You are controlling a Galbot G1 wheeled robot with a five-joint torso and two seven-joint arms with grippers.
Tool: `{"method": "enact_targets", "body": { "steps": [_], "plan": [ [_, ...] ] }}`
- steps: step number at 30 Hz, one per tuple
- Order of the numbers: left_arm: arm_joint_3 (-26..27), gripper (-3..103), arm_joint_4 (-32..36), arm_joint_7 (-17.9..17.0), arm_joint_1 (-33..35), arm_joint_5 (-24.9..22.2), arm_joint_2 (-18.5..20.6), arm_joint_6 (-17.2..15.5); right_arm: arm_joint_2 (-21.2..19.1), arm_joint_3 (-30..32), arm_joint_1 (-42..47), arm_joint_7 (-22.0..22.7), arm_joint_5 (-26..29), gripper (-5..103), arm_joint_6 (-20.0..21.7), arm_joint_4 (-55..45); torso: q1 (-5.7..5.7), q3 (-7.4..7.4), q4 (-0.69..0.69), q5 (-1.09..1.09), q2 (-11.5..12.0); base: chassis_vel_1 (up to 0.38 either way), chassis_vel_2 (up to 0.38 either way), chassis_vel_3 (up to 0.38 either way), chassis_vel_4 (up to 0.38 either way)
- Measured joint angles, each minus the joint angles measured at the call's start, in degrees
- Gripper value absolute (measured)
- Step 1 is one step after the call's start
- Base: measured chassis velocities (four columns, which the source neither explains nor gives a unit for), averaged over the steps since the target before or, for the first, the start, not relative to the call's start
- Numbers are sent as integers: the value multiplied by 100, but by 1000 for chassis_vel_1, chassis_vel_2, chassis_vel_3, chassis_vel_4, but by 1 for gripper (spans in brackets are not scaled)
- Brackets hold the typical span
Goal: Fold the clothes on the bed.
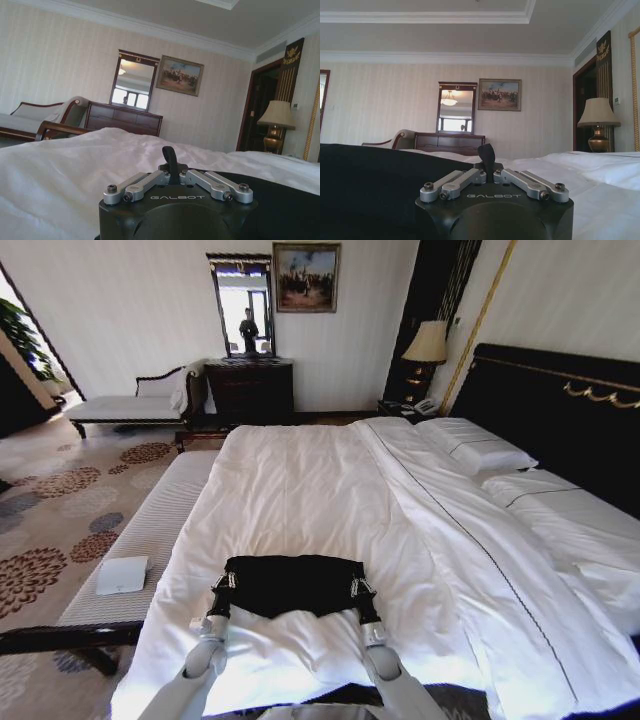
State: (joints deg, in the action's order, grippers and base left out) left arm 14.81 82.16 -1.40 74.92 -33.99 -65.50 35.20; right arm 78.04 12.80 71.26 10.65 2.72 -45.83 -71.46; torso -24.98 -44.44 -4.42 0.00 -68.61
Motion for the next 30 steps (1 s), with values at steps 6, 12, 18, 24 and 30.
{"method": "enact_targets", "body": {
  "steps": [6, 12, 18, 24, 30],
  "plan": [
    [176, 2, 82, 170, 183, 137, -15, 6, -101, -22, 122, 215, -34, 1, -2, -240, 0, 0, 0, 0, 0, 0, 0, 0, 0],
    [348, 2, 147, 338, 346, 139, -16, -69, -144, -51, 271, 355, -175, 1, -3, -304, 0, 0, 0, 0, 0, 0, 0, 0, 0],
    [356, 2, 203, 341, 353, 169, -30, -117, -133, -66, 351, 384, -262, 1, -4, -304, 0, -1, 0, 1, 0, 0, 0, 0, 0],
    [369, 11, 370, 336, 426, 253, -22, -186, -186, -57, 460, 304, -249, 7, -4, -355, 0, 0, 0, 0, 0, 0, 0, 0, 0],
    [565, 32, 709, 424, 733, 285, 105, -265, -299, -44, 665, 295, -163, 28, -4, -576, 0, 0, 0, 1, 0, 0, 0, 0, 0]
  ]
}}
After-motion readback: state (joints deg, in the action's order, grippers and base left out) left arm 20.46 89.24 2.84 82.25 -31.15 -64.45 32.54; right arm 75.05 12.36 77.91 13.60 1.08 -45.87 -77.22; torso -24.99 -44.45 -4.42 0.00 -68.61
